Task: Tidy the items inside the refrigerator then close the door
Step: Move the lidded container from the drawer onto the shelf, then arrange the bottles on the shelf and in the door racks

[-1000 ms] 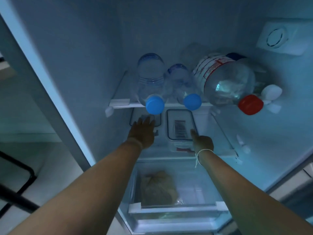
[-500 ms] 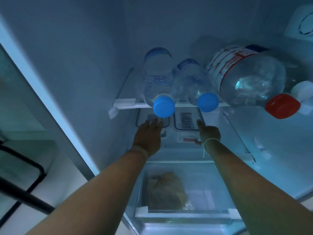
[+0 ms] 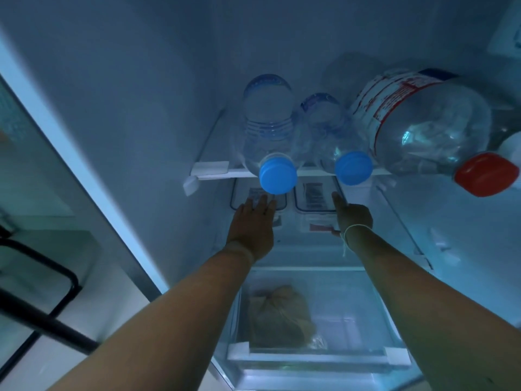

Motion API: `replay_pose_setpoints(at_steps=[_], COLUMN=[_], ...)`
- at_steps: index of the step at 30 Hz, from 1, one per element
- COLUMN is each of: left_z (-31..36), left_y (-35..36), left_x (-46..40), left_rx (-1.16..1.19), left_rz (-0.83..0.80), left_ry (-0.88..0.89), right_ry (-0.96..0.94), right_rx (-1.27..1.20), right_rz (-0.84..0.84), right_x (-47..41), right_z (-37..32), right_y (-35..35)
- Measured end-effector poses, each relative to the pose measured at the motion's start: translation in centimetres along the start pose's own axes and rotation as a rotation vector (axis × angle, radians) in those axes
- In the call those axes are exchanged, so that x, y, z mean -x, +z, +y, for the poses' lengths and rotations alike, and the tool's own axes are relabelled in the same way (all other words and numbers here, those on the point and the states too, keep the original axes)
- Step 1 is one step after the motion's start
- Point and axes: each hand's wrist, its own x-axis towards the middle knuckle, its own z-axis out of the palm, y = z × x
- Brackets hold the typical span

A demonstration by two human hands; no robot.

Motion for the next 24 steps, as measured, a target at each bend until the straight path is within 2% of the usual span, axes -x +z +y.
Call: replay_pose_setpoints(at_steps=[3, 7, 12, 18, 21, 24], left_z=[0.4, 1.2, 2.4, 2.9, 2.6, 2.1], left_y=[-1.0, -2.3, -4.2, -7.1, -9.3, -11.5], left_x=[0.3, 1.5, 4.4, 7.9, 10.0, 12.0], left_rx=[-0.004, -0.005, 0.025, 0.067, 0.081, 0.123], left_rz=[-0.069, -0.050, -0.064, 0.107, 0.209, 0.241], left_ry=[-0.003, -0.023, -0.036, 0.016, 0.058, 0.059], right_ry=[-0.019, -0.073, -0.170, -0.318, -0.416, -0.455], right_rx=[0.042, 0.072, 0.173, 0.075, 0.137, 0.169], right_rz=[0.045, 0.098, 0.050, -0.022, -0.081, -0.143], right_x=[0.8, 2.5, 6.4, 12.4, 15.3, 17.6], right_z=[-0.3, -0.6, -1.4, -2.7, -4.1, -5.5], right_y=[-0.5, -1.9, -3.3, -4.1, -4.9, -5.9])
